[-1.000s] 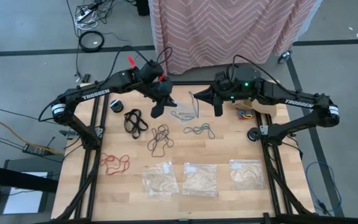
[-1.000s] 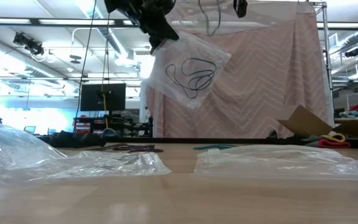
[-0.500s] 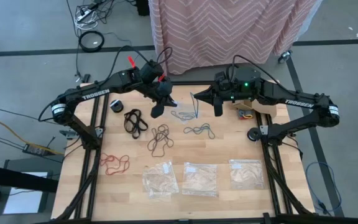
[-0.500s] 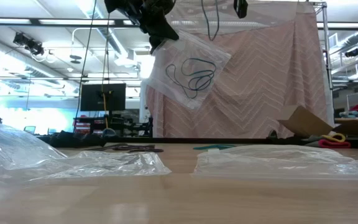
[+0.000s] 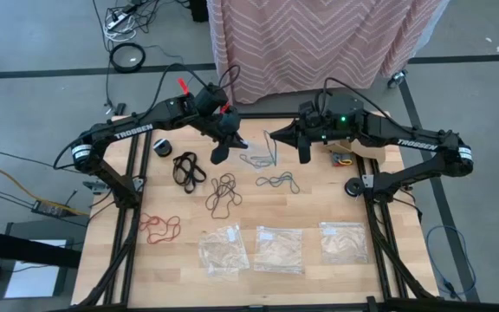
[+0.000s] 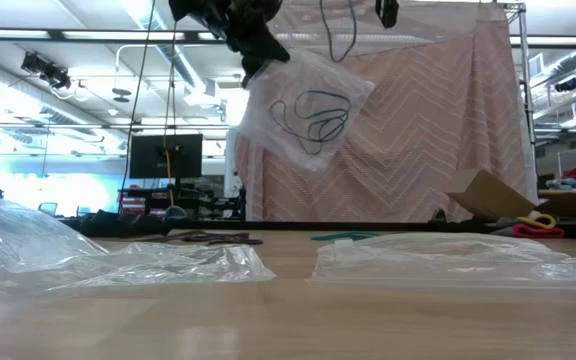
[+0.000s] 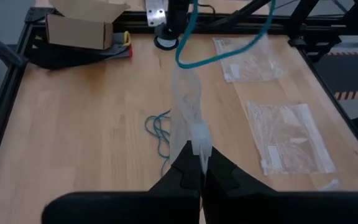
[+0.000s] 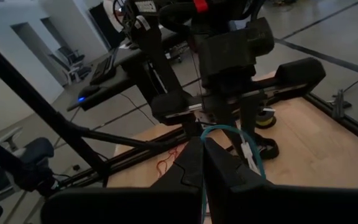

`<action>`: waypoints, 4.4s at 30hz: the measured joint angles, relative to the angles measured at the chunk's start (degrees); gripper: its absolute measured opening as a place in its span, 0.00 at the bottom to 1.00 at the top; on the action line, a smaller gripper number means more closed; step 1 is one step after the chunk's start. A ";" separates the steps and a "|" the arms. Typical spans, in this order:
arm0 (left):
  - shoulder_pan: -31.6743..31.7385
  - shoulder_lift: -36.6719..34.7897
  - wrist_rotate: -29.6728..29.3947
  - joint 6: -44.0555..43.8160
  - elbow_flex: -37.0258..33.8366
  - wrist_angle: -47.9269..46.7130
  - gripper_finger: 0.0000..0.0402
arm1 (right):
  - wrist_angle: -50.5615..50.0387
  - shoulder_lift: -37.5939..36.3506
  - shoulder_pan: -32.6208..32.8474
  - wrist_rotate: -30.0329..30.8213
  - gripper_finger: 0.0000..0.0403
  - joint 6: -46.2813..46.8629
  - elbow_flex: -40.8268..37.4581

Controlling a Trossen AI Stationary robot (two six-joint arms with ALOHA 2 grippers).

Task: Sort rubber bands
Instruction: Put the blue rubber band into the top transparent zip bag

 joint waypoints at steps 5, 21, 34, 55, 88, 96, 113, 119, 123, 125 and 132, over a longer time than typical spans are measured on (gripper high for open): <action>0.00 0.00 0.21 -0.06 0.00 0.12 0.00 | 0.02 0.00 0.00 -0.48 0.00 0.07 0.00; 0.00 0.00 1.06 -0.06 0.00 0.23 0.00 | -1.34 0.00 -0.02 -1.10 0.00 0.15 0.00; -0.44 0.00 3.27 -0.65 -0.01 1.42 0.00 | -3.71 0.00 -0.04 -0.42 0.00 0.10 0.00; -1.57 0.00 8.02 -1.13 -0.02 4.43 0.00 | -4.14 0.00 -3.39 1.86 0.00 -2.40 0.00; -0.19 1.20 2.98 -1.22 -0.09 4.18 0.00 | -24.09 3.04 -1.25 -1.06 0.00 -10.07 4.50; -0.26 1.20 3.55 -1.05 -0.04 5.59 0.00 | -25.51 4.54 -1.86 -3.46 0.00 -11.43 5.22; -0.42 1.14 5.02 -1.24 0.00 3.55 0.00 | -20.46 9.27 -3.90 -5.97 0.00 -11.01 5.20; -0.42 1.14 5.03 -1.20 0.00 4.29 0.00 | -20.24 10.77 -4.09 -7.00 0.00 -10.91 5.19; -0.42 1.14 5.02 -1.18 0.00 4.30 0.00 | -20.43 12.28 -3.76 -7.15 0.00 -10.91 5.20; -0.42 1.14 5.04 -1.16 0.00 4.38 0.00 | -21.19 13.01 -3.76 -7.12 0.00 -10.96 5.20; -0.42 1.14 5.02 -1.10 0.00 4.74 0.00 | -19.52 16.49 -3.55 -14.72 0.05 -13.05 5.20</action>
